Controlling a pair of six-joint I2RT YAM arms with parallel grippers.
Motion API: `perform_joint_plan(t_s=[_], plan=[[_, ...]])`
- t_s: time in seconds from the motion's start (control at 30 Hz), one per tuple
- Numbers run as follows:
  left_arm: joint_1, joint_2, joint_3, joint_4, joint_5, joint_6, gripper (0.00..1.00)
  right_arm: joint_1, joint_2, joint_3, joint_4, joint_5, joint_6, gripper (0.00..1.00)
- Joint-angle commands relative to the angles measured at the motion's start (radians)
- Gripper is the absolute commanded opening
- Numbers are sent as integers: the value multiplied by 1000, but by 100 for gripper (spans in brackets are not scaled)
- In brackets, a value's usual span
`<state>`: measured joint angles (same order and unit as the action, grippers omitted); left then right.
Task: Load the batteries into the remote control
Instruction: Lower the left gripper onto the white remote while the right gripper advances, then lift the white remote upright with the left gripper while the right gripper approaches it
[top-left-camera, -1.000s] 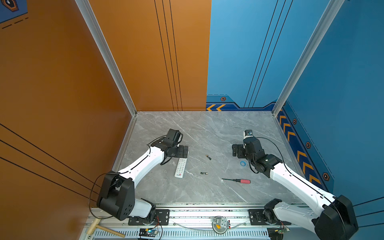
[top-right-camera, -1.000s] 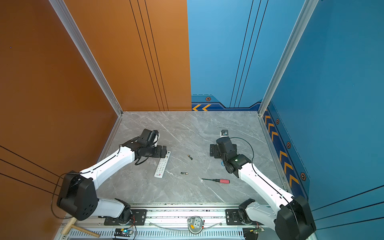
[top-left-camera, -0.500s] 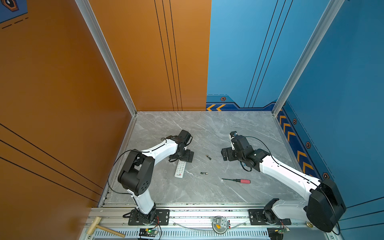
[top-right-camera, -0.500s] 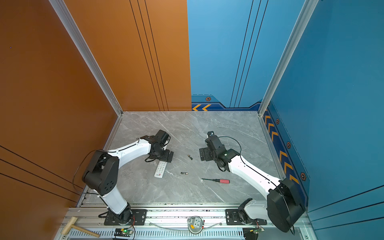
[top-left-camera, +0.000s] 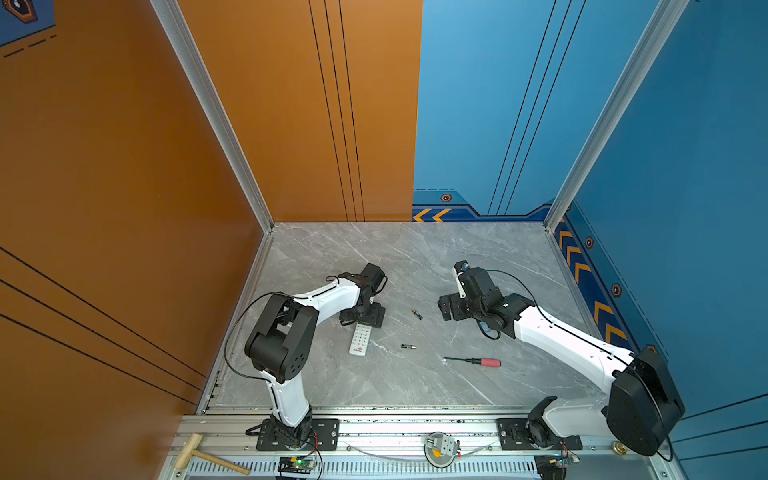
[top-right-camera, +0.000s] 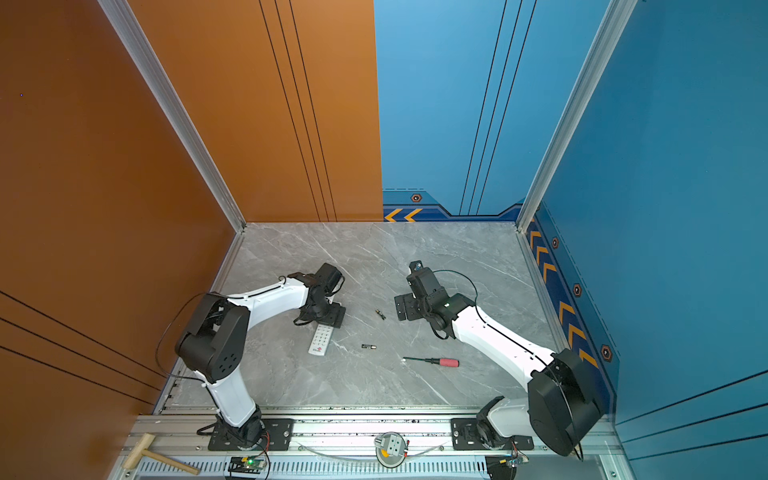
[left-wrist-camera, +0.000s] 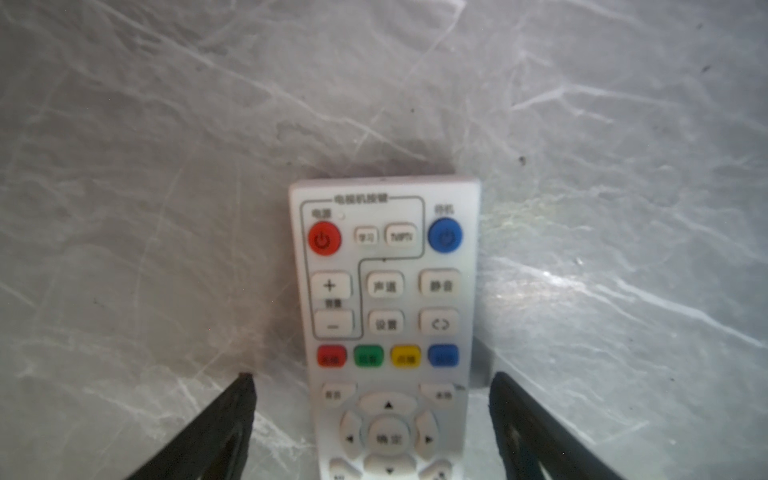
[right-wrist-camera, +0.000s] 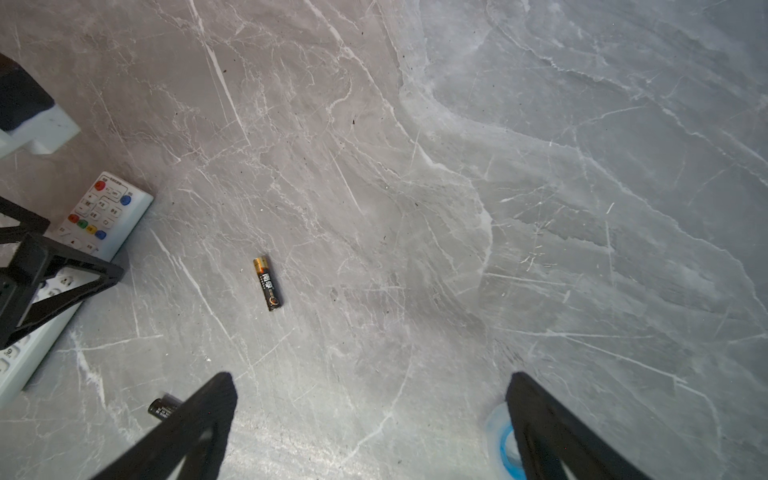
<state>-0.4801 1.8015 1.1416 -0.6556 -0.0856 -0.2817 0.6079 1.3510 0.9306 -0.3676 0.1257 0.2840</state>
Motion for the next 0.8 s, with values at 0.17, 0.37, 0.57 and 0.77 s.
perform_joint_plan(t_s=[0.17,0.37,0.57,0.77], plan=[[-20,25,26,-33,-38,-17,71,-13,-19,18,-31,-21,-28,100],[-22,36,30,-33,-40,-26,56,-36,-26,7,-30,-47,-24,100],[-24,23,32,-32,-29,-36,40,-51,-48,4,-31,-60,-16,100],[-14,-31,42,-38,-13,-36,33,-81,-86,-14,-21,-119,1,100]])
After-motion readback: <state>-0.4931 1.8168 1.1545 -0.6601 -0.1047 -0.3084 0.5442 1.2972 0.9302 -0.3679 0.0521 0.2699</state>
